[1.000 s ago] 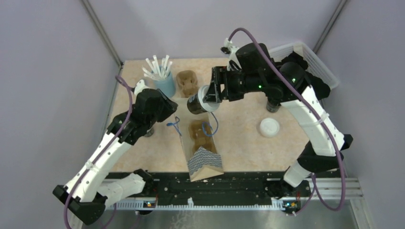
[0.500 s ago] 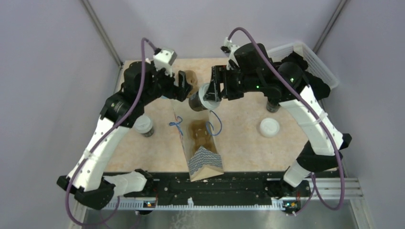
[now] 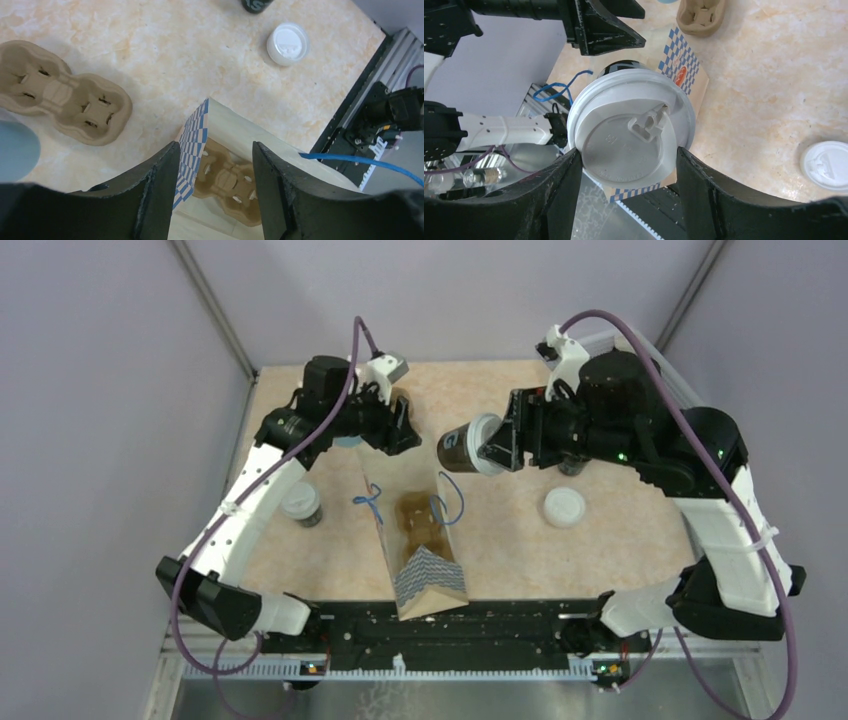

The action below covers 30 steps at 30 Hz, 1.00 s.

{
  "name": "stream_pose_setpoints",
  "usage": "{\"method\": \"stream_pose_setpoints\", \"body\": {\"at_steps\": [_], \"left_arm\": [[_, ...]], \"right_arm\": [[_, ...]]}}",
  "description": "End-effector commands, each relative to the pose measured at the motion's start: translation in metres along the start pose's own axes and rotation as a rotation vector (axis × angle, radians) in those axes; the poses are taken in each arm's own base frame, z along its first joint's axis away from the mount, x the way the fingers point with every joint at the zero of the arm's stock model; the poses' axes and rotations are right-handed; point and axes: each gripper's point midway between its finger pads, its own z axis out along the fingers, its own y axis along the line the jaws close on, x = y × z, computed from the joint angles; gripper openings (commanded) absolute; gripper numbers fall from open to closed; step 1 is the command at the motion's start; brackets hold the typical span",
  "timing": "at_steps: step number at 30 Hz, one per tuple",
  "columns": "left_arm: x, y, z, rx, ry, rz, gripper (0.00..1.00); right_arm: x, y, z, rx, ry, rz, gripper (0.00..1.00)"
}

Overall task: Pack the takeout coffee
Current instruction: Place the coffee cup on the cup tray.

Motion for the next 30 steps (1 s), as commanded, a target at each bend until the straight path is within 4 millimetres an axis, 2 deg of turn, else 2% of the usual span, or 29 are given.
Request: {"method": "stream_pose_setpoints", "body": {"at_steps": [1, 4, 7, 9, 11, 14, 18, 30], "left_arm": [[0.013, -0.002, 0.013, 0.059, 0.034, 0.033, 0.6], [0.027, 0.006, 0.022, 0.039, 0.082, 0.041, 0.52], [0.035, 0.013, 0.033, 0.03, 0.114, 0.036, 0.5], [0.039, 0.017, 0.041, 0.017, 0.133, 0.032, 0.46], [0.043, 0.022, 0.045, -0.016, 0.152, 0.027, 0.35], [0.036, 0.031, 0.044, -0.1, 0.134, -0.019, 0.17], [0.025, 0.037, 0.037, -0.188, 0.103, -0.088, 0.0], [0.017, 0.051, 0.02, -0.39, 0.127, -0.3, 0.0]], "right_arm": [[-0.008, 0.006, 0.002, -0.027, -0.037, -0.041, 0.63], [-0.011, 0.011, 0.004, -0.054, -0.04, -0.063, 0.63], [-0.011, 0.016, 0.007, -0.076, -0.034, -0.082, 0.63], [-0.009, 0.019, 0.008, -0.098, -0.022, -0.094, 0.63], [-0.008, 0.019, 0.009, -0.099, -0.017, -0.107, 0.63], [-0.005, 0.016, 0.01, -0.092, -0.005, -0.123, 0.63], [-0.001, 0.017, 0.017, -0.097, 0.025, -0.153, 0.63], [-0.006, 0.04, 0.038, -0.188, 0.08, -0.196, 0.61]]}}
